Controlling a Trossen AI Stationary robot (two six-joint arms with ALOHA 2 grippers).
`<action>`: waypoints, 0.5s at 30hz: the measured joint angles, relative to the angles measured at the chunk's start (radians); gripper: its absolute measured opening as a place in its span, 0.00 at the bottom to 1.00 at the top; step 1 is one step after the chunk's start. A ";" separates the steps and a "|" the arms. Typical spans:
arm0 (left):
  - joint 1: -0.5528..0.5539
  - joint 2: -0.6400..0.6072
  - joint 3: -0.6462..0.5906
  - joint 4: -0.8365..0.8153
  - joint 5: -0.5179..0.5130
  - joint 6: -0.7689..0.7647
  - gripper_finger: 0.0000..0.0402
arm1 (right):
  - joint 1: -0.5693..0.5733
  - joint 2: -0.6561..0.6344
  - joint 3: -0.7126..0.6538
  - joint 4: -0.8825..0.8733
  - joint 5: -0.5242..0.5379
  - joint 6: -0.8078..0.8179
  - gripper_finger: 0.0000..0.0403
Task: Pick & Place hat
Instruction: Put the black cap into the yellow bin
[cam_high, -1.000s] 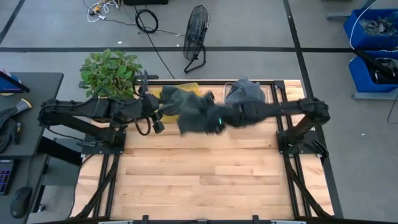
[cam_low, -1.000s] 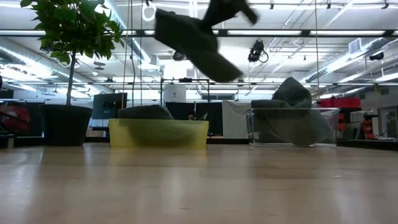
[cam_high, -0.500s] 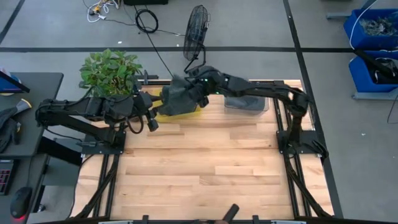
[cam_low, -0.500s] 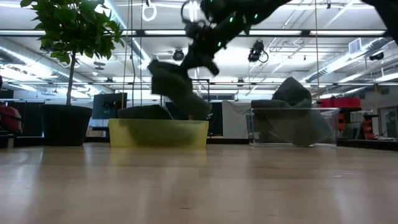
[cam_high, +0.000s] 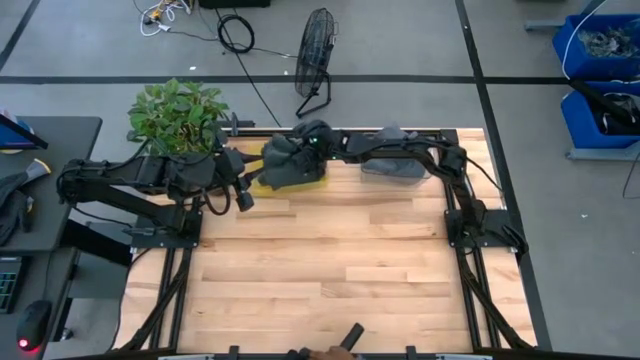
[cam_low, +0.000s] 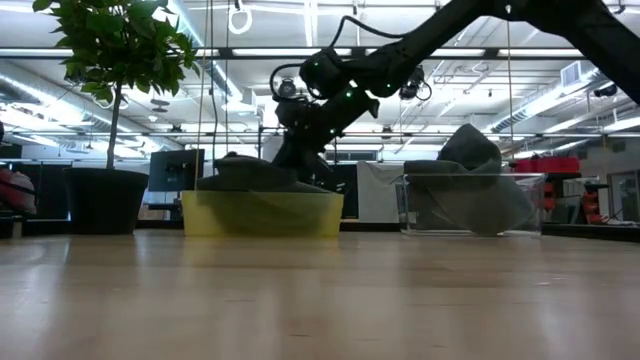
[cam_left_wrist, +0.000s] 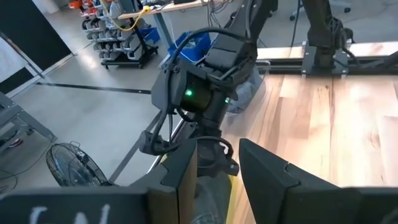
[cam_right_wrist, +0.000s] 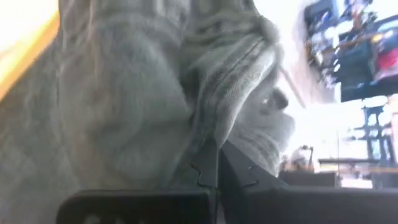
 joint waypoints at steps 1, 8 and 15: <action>0.000 0.000 0.000 -0.007 0.000 -0.001 0.31 | 0.006 0.006 0.000 0.018 -0.008 0.001 0.00; 0.001 0.000 0.000 -0.025 0.000 -0.010 0.31 | 0.014 0.023 0.000 0.065 0.011 0.040 0.04; 0.001 0.000 0.000 -0.036 0.000 -0.038 0.31 | 0.034 0.000 -0.001 0.152 0.070 0.076 0.17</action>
